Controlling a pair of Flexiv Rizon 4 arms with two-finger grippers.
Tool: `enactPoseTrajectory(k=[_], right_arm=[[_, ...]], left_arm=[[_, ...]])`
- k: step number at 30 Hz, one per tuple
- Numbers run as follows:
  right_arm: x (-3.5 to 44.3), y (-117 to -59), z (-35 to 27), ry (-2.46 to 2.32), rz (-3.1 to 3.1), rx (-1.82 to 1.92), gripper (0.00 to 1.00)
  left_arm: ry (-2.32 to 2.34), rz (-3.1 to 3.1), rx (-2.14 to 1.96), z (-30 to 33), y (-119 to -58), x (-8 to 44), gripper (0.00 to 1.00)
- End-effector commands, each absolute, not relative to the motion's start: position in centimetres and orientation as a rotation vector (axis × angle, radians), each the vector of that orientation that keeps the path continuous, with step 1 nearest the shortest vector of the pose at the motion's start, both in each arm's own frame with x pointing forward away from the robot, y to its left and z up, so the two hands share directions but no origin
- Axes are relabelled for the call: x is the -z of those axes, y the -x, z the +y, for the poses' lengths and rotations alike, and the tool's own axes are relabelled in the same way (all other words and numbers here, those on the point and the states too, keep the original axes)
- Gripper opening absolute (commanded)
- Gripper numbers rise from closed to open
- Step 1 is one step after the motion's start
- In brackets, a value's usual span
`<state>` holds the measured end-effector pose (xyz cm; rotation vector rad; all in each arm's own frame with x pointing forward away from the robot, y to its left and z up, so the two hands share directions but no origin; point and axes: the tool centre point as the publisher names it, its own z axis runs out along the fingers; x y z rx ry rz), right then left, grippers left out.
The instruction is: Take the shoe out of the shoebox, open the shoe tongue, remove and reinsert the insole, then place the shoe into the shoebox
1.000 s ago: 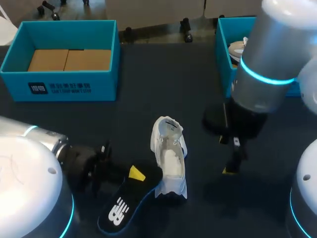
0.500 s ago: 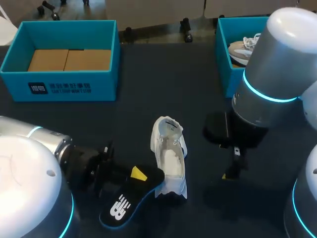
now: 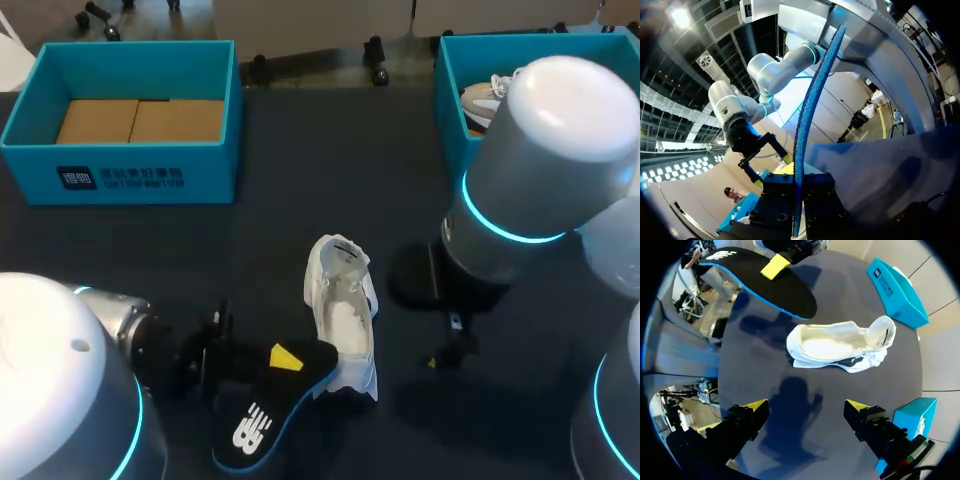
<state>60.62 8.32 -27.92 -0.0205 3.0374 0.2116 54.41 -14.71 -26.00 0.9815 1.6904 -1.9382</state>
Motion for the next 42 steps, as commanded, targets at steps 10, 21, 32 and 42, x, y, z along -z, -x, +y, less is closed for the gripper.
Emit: enactPoseTrajectory(k=[10, 21, 32, 42], right_arm=[[31.5, -61.8, 11.5, 0.059, 3.074, -0.203, 1.00], [32.9, -61.0, 12.4, 0.016, 3.082, -0.225, 1.00], [33.9, -61.5, 13.0, -0.060, 3.095, -0.234, 1.00], [33.9, -61.5, 13.0, -0.060, 3.095, -0.234, 1.00]], left_arm=[[-0.953, 1.645, 1.923, -16.0, -54.5, 25.7, 0.00], [-0.936, 1.594, 1.955, -16.8, -54.8, 25.5, 0.00], [-0.944, 1.598, 1.936, -17.4, -55.1, 25.0, 0.00], [-0.944, 1.598, 1.936, -17.4, -55.1, 25.0, 0.00]])
